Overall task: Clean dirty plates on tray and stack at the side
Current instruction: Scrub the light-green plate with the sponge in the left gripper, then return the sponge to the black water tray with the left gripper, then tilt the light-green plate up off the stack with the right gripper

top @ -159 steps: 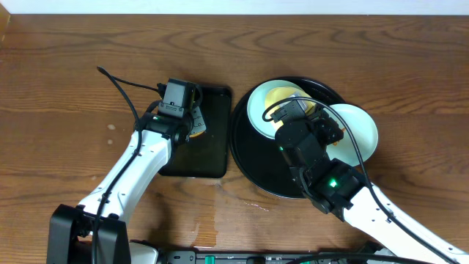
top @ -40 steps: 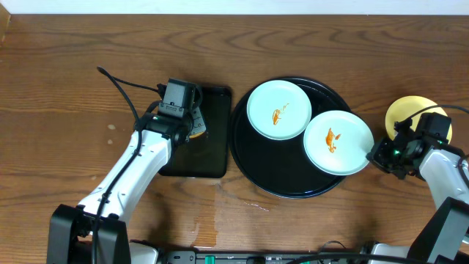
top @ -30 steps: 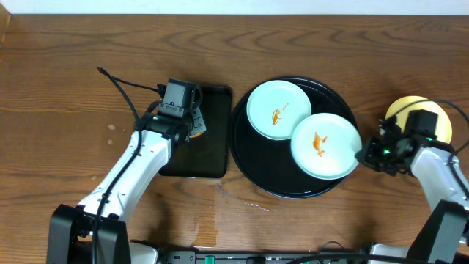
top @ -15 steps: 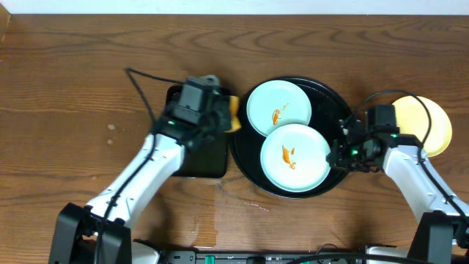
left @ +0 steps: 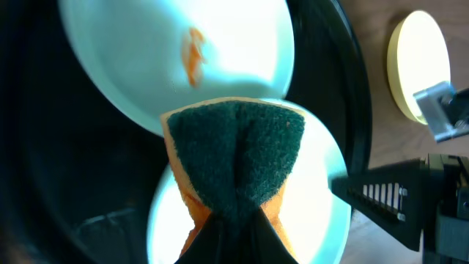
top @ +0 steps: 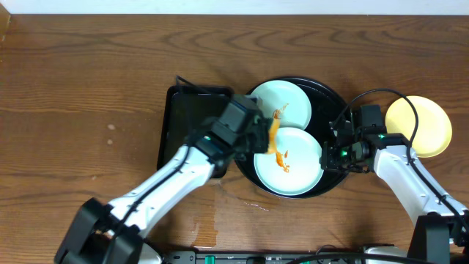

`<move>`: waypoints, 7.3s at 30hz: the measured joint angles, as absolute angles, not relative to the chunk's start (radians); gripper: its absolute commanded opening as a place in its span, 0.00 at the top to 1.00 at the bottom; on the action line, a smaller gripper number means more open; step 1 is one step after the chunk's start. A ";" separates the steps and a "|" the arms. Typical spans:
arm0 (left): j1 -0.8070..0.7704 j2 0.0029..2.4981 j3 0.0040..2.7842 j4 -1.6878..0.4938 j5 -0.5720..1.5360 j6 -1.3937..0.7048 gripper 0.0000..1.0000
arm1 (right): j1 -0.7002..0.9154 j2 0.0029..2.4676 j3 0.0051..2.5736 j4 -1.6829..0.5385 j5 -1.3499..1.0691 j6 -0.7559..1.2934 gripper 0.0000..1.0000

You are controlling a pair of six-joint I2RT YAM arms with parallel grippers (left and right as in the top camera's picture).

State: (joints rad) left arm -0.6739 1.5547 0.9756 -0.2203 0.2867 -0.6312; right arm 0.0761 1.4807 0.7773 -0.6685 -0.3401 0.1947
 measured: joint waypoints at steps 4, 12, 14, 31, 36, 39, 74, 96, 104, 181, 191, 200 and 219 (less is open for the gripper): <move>-0.746 1.633 0.976 -0.182 0.290 -0.752 0.92 | 0.076 1.481 0.777 -0.669 -0.339 0.198 0.99; -0.851 1.763 0.973 0.009 0.368 -0.895 0.92 | 0.076 1.481 0.776 -0.668 -0.336 0.201 0.99; -0.863 1.770 0.973 0.009 0.378 -0.910 0.92 | 0.076 1.481 0.776 -0.668 -0.336 0.201 0.99; -0.781 1.810 0.973 -0.098 0.291 -0.862 0.92 | 0.076 1.481 0.776 -0.673 -0.333 0.201 0.99; -0.756 1.808 0.973 -0.097 0.258 -0.804 0.92 | 0.076 1.481 0.776 -0.676 -0.333 0.202 0.99; -0.743 1.802 0.973 -0.097 0.233 -0.785 0.93 | 0.076 1.481 0.776 -0.681 -0.333 0.202 0.99; -0.722 1.791 0.973 -0.112 0.184 -0.762 0.93 | 0.142 1.540 0.731 -0.346 -0.413 0.190 0.76; -0.722 1.791 0.973 -0.113 0.184 -0.762 0.93 | 0.166 1.579 0.731 -0.308 -0.438 0.196 0.99; -0.722 1.791 0.973 -0.113 0.172 -0.743 0.92 | 0.166 1.579 0.731 -0.309 -0.435 0.196 0.99; -0.302 1.734 0.972 -0.388 0.107 -0.384 0.92 | 0.166 1.351 0.738 -0.657 -0.095 0.172 0.99; -0.302 1.734 0.972 -0.412 0.157 -0.261 0.86 | 0.166 1.351 0.738 -0.656 -0.094 0.171 0.99; -0.302 1.734 0.971 -0.385 0.064 -0.188 0.93 | 0.166 1.351 0.738 -0.654 -0.093 0.171 0.99; -0.301 1.734 0.971 -0.377 0.126 -0.131 0.75 | 0.166 1.351 0.738 -0.724 -0.147 0.177 0.81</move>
State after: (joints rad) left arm -0.3012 1.7340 0.9710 -0.3775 0.1265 -0.1307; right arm 0.1661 1.3506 0.7383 -0.7242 -0.1474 0.1768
